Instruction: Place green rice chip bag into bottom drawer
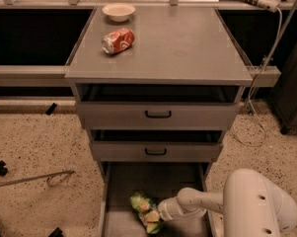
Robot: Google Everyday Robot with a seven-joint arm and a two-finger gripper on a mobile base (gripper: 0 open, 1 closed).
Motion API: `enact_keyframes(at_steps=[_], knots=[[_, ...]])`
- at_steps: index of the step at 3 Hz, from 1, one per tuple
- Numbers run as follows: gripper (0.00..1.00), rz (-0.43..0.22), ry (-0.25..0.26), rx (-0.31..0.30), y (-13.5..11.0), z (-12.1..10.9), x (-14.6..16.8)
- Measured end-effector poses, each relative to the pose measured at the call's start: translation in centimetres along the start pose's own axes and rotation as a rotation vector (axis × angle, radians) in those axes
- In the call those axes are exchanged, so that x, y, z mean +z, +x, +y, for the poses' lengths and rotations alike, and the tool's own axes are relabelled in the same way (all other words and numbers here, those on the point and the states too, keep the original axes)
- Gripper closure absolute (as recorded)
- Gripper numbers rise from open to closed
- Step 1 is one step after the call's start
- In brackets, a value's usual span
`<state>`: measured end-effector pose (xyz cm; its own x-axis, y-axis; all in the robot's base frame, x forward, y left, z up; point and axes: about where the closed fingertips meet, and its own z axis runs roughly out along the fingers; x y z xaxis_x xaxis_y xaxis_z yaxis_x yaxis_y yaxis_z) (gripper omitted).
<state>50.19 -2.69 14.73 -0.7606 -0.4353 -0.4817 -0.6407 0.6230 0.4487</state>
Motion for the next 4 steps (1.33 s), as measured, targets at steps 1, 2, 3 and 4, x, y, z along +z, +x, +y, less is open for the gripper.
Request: enact_keyframes(at_steps=[1, 2, 3, 4], knots=[[0.58, 0.000, 0.000, 0.000, 0.00, 0.00, 0.00], [0.35, 0.000, 0.000, 0.000, 0.00, 0.00, 0.00], [0.11, 0.000, 0.000, 0.000, 0.00, 0.01, 0.01], [0.00, 0.000, 0.000, 0.000, 0.01, 0.01, 0.01]])
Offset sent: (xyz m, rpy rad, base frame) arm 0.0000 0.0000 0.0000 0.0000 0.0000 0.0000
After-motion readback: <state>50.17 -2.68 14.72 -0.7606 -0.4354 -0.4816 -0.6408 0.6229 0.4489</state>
